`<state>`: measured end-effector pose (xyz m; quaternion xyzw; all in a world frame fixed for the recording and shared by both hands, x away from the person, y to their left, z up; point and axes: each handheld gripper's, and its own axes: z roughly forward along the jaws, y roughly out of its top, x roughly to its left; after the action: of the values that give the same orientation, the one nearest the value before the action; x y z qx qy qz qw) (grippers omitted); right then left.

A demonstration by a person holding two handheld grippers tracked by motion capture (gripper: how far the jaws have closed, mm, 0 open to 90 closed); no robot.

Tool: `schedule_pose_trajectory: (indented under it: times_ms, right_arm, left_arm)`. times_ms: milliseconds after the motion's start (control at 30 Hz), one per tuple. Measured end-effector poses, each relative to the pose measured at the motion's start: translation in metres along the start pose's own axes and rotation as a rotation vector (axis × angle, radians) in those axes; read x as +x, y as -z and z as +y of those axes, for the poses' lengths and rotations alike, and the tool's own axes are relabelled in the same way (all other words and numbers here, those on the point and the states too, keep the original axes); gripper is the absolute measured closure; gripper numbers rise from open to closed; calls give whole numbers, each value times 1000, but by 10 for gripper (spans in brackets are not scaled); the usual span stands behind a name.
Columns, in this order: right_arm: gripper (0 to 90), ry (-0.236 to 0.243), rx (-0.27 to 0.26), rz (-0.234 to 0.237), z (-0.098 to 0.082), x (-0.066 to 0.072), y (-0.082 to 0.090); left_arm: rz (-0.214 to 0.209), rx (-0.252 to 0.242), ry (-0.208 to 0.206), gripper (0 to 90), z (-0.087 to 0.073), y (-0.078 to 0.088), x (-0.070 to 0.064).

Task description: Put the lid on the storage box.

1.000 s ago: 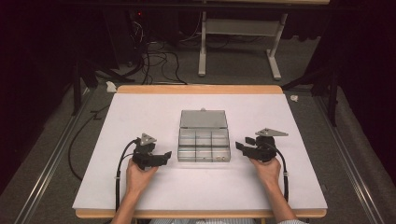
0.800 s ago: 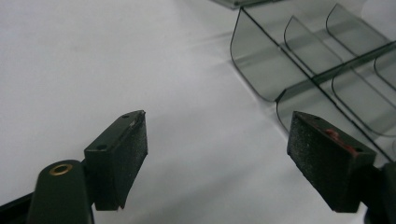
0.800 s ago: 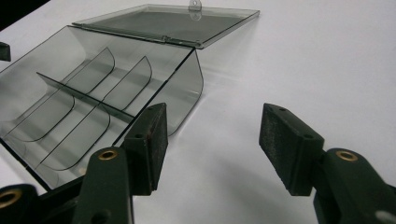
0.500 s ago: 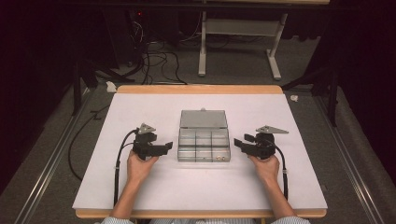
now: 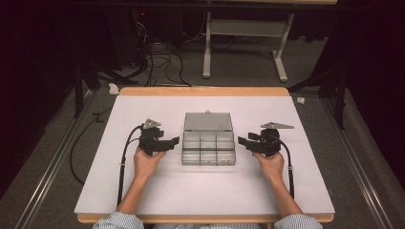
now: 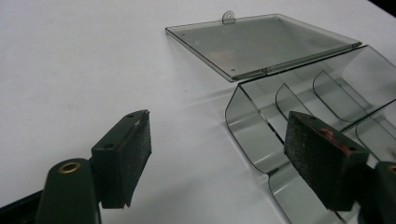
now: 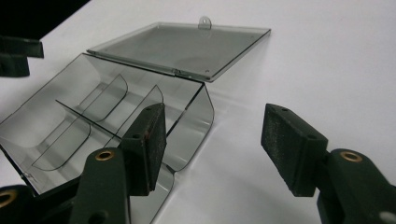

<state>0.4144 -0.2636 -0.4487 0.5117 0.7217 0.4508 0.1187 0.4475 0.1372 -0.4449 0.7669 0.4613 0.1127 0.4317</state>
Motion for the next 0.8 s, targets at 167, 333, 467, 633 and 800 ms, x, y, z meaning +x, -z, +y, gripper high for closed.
schedule_pose_trajectory:
  times_ms: [167, 333, 467, 633, 800]
  right_arm:
    - [429, 14, 8, -1, 8, 2, -4]
    - [435, 10, 17, 16, 18, 4, -8]
    - [439, -16, 20, 35, 26, 2, -12]
    - [441, -45, 30, 46, 32, -1, -21]
    - [442, -40, 47, 46, 37, -1, -29]
  left_arm:
    - [1, 2, -6, 235, 8, -4, -2]
    - [-13, 4, 9, 238, 14, -8, -1]
    - [-25, 5, 15, 240, 21, -11, -1]
    - [-32, 29, 16, 222, 29, -19, -2]
    - [-20, 50, 17, 214, 32, -26, -1]
